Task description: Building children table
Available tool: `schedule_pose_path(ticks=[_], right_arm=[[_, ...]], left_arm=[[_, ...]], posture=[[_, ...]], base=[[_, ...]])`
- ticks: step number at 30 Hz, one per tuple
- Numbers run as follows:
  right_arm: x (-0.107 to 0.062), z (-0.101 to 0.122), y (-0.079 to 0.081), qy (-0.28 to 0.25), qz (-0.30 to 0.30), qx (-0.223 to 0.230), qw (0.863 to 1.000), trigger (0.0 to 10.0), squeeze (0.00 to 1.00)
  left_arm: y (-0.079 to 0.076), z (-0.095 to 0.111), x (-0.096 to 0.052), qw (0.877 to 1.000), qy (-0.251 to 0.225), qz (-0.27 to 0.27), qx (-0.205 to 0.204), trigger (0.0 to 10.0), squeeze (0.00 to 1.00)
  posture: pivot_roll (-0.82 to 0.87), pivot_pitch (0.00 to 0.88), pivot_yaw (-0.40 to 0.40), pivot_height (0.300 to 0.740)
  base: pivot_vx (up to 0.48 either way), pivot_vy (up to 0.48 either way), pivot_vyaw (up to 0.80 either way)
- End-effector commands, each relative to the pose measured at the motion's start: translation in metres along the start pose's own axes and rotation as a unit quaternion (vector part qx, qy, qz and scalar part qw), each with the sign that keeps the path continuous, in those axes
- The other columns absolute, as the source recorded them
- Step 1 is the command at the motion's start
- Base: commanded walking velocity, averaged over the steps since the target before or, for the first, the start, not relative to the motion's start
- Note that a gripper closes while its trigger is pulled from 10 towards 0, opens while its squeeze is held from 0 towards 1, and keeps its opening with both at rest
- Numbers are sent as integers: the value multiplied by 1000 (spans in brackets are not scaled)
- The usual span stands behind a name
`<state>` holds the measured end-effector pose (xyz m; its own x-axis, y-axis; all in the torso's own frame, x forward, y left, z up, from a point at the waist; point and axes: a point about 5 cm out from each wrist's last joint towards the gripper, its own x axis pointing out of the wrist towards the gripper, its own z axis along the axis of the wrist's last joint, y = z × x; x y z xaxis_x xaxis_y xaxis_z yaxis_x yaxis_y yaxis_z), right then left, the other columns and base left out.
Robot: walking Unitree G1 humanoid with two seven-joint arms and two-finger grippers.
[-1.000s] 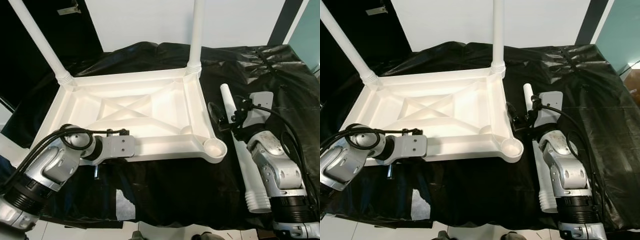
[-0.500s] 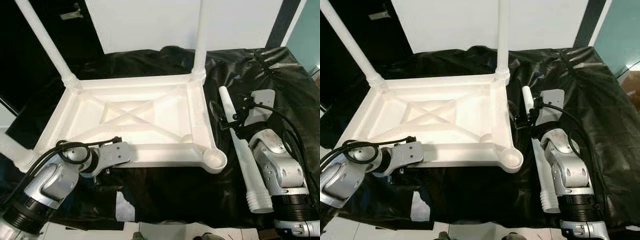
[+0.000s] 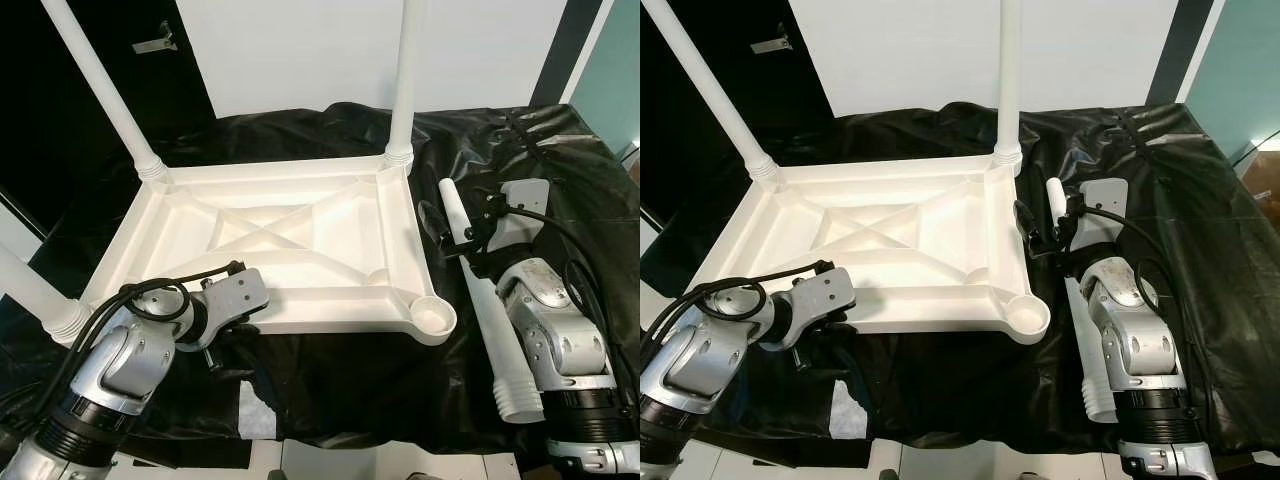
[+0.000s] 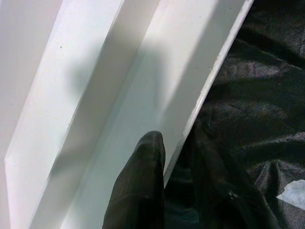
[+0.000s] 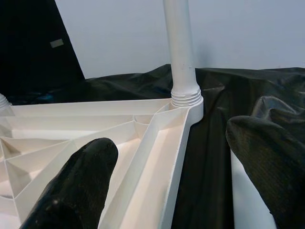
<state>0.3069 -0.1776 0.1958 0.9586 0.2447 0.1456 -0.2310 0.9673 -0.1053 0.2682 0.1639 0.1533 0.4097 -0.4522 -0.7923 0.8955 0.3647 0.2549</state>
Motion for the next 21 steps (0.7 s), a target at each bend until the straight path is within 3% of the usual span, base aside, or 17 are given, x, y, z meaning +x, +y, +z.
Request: schedule_pose_path(ticks=[1,6,12,14,21], right_arm=[[0,1,1,-4,0,0,1000,10000,0],[1,1,-2,-5,-1,-1,1000,10000,0],[0,-1,-7,-1,-4,-2,1000,10000,0],[2,-3,-7,3,-2,1,1000,10000,0],[8,-4,-3,4,9,3,1000,10000,0]], left_arm=[[2,-11,7,995,15,93,-40,0,0],[-7,-13,8,992,24,102,-74,0,0],[-3,-17,-13,977,23,170,-122,0,0],[-3,-19,-27,970,25,199,-136,0,0],[-12,-18,-38,968,19,205,-142,0,0]], posture=[[19,29,60,740],[23,38,57,740],[44,48,41,740],[58,52,25,740],[73,56,10,740]], base=[[0,0,0],[0,0,0],[0,0,0],[0,0,0],[0,0,0]])
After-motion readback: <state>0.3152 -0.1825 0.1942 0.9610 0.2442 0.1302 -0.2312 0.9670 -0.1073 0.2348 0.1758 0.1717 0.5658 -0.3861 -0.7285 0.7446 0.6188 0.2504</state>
